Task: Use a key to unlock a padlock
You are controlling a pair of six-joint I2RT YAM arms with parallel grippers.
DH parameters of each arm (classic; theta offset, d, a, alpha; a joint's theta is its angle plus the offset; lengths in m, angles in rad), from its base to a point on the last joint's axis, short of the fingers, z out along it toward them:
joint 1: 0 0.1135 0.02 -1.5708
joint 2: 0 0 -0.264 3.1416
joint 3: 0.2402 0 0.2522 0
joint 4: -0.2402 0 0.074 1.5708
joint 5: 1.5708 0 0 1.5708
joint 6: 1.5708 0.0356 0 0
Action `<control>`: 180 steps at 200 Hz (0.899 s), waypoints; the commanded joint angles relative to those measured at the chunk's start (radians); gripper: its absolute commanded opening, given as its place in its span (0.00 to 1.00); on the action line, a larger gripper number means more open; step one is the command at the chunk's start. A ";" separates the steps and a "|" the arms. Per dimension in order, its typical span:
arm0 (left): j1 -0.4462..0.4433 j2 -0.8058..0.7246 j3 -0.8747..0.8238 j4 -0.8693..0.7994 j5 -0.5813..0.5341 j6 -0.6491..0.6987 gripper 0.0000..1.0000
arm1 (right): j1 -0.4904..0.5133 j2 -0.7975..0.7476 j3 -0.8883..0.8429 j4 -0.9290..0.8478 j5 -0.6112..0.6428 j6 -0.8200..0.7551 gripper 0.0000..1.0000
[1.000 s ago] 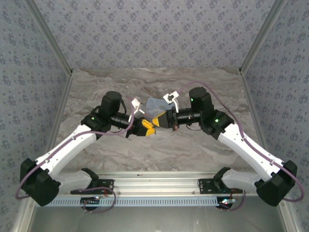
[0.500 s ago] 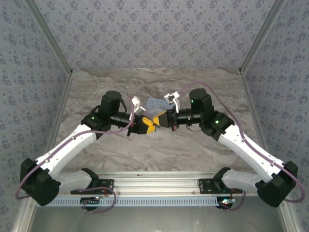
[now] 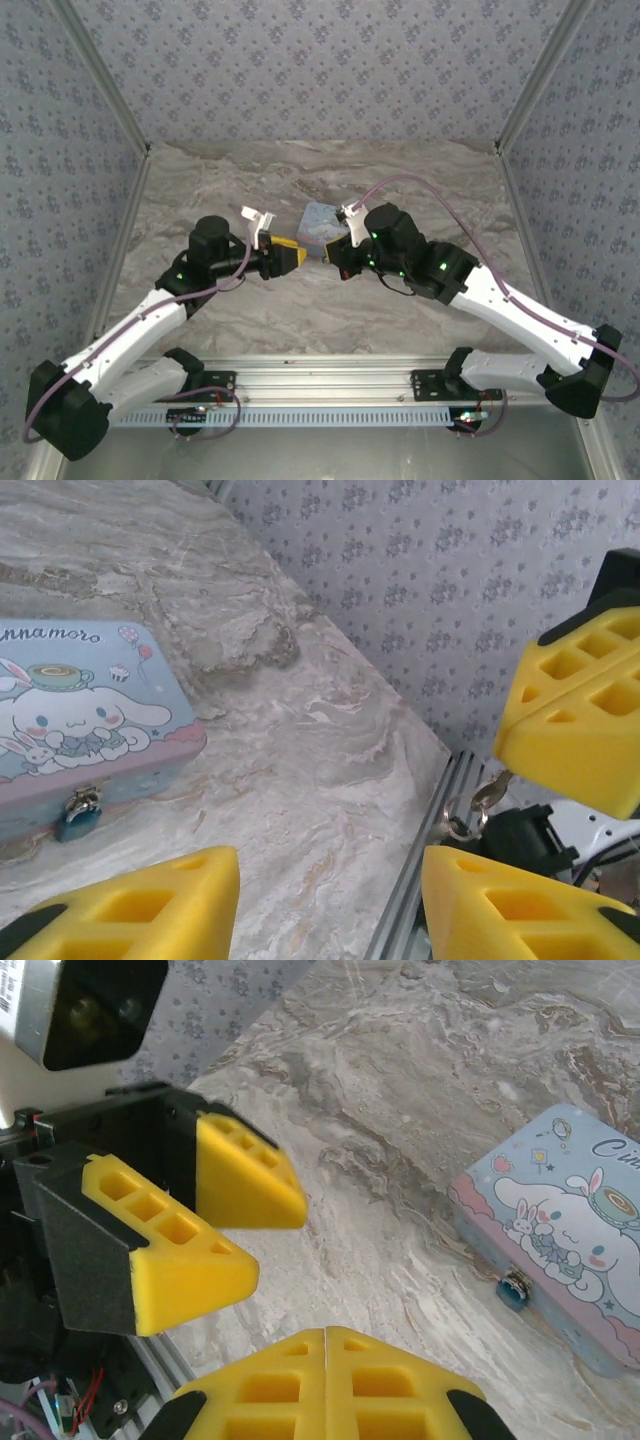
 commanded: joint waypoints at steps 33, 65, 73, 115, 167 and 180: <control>-0.009 -0.003 -0.060 0.436 0.074 -0.253 0.46 | -0.089 -0.021 -0.075 0.204 -0.200 0.160 0.00; -0.051 0.048 -0.071 0.557 0.086 -0.286 0.47 | -0.114 -0.029 -0.090 0.260 -0.247 0.228 0.00; -0.066 0.061 -0.072 0.577 0.086 -0.288 0.47 | -0.119 -0.030 -0.092 0.269 -0.253 0.239 0.00; -0.085 0.108 -0.079 0.643 0.086 -0.325 0.44 | -0.130 -0.045 -0.114 0.316 -0.278 0.273 0.00; -0.084 0.136 -0.074 0.664 0.126 -0.364 0.36 | -0.145 -0.066 -0.133 0.346 -0.278 0.304 0.00; -0.085 0.134 -0.074 0.663 0.127 -0.364 0.34 | -0.145 -0.069 -0.136 0.351 -0.283 0.307 0.00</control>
